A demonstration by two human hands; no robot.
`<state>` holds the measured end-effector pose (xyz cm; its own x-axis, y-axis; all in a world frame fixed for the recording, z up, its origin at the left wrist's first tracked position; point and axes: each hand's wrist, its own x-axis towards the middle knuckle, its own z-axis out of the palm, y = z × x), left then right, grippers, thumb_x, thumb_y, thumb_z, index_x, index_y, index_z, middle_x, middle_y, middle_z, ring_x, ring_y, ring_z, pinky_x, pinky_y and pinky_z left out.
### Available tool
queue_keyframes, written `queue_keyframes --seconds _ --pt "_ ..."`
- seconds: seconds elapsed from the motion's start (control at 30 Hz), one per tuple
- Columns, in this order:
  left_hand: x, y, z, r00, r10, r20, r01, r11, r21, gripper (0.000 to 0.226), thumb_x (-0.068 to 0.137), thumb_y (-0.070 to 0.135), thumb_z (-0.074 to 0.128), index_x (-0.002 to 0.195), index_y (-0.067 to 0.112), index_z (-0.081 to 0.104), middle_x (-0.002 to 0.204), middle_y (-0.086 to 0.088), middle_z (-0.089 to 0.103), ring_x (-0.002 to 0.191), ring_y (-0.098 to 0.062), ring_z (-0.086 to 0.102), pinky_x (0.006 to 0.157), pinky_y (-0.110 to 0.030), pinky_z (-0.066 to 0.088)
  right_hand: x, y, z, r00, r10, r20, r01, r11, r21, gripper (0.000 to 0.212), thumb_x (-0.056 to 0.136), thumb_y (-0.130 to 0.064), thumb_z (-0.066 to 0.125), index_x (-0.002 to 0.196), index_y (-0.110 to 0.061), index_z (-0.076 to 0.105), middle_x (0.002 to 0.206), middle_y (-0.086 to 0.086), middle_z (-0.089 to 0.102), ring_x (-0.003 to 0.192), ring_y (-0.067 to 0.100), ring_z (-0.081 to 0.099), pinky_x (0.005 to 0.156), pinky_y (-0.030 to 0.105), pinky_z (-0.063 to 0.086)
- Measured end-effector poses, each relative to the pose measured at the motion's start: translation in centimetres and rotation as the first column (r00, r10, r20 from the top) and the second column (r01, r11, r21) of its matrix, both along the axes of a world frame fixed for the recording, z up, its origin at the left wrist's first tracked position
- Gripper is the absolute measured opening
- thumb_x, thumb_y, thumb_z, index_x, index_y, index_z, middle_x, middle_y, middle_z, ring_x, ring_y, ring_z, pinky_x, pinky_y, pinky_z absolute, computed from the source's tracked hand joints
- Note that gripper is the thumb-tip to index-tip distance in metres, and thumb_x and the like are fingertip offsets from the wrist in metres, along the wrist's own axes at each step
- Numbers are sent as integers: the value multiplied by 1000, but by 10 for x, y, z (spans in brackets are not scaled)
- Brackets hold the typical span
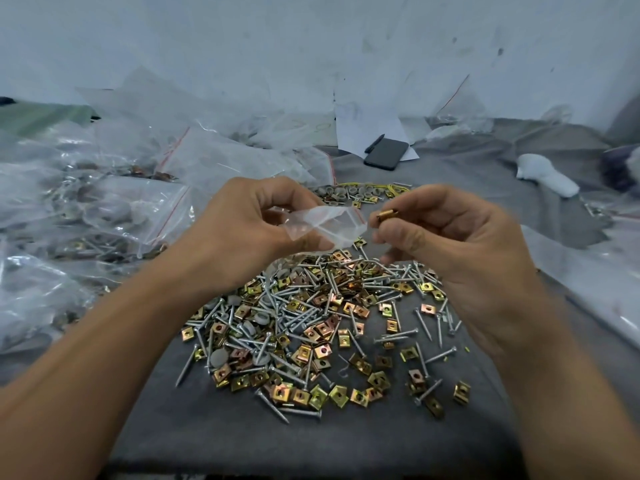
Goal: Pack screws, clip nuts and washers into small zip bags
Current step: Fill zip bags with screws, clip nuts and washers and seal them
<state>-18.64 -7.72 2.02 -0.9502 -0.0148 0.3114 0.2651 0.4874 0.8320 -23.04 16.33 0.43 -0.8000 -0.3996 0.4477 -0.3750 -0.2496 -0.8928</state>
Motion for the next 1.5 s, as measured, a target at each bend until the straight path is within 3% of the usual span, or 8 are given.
queue_keyframes --seconds 0.4,0.63,0.83,1.0,1.13,1.23,1.37,1.5 --pt "-2 1 -1 998 -60 -4 60 998 24 27 66 37 91 86 24 79 105 0 80 97 -34 76 90 -63 61 6 -16 5 884 -249 -396 338 925 173 18 80 -30 87 98 -27 82 103 -1 71 104 22 68 86 49 55" --pt "-1 4 -2 997 -71 8 70 995 72 23 71 22 91 90 16 80 102 -4 81 94 -32 78 88 -58 63 3 -16 1 972 -210 -104 222 968 116 23 73 -28 90 94 -20 82 96 -2 80 92 19 78 84 38 64" --pt "-2 8 -2 997 -74 21 71 991 112 28 72 23 89 97 13 80 98 -9 82 92 -37 78 83 -54 65 4 -17 0 974 -176 -141 190 978 88 21 79 -29 85 95 -18 80 102 -3 80 95 16 77 81 26 62" --pt "-1 1 -3 999 -45 -24 48 988 148 27 72 26 87 95 14 81 96 -6 82 88 -26 79 73 -26 63 0 2 4 925 -354 -135 370 922 117 23 92 -49 71 97 -29 81 94 -1 79 85 28 73 81 47 63" --pt "-2 -4 -3 998 12 -66 0 984 179 37 74 29 88 102 5 81 101 -14 81 98 -40 74 88 -45 63 -7 22 3 960 -169 -225 269 787 556 13 82 -45 82 83 -32 80 72 -11 73 62 7 63 56 23 48" --pt "-2 -3 -2 996 61 -66 -46 975 217 44 70 35 89 102 5 80 101 -15 81 102 -45 72 96 -58 58 -7 20 -2 986 -3 -164 149 444 883 14 75 -37 91 80 -42 80 76 -22 72 73 -3 67 65 19 51" --pt "-1 -3 -1 996 67 -55 -53 971 232 43 71 34 89 102 6 81 102 -16 81 104 -47 72 98 -62 56 -5 13 -2 992 -39 -120 126 255 959 16 72 -40 93 77 -42 78 70 -28 69 68 -7 65 55 9 42" --pt "0 -4 -1 998 51 -46 -39 970 242 47 70 35 88 103 2 79 104 -21 79 104 -49 70 99 -63 54 -5 10 3 984 -83 -156 167 137 976 15 73 -39 93 79 -42 79 75 -20 73 76 -2 67 66 18 52"
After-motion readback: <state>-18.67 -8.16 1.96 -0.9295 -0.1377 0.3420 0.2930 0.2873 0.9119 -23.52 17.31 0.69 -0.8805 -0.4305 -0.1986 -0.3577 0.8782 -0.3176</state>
